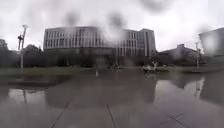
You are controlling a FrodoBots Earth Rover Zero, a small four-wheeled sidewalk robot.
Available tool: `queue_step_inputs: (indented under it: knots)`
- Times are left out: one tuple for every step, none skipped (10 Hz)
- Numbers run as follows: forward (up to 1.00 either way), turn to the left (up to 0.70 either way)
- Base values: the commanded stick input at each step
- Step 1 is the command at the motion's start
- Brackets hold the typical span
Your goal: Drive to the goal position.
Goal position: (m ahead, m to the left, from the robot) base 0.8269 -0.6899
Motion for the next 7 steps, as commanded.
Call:
queue_step_inputs:
  knots:
    - [0.7, 0.0]
    - [0.7, 0.0]
    - [0.7, 0.0]
    - [0.7, 0.0]
    - [0.7, 0.0]
    - [0.7, 0.0]
    - [0.7, 0.0]
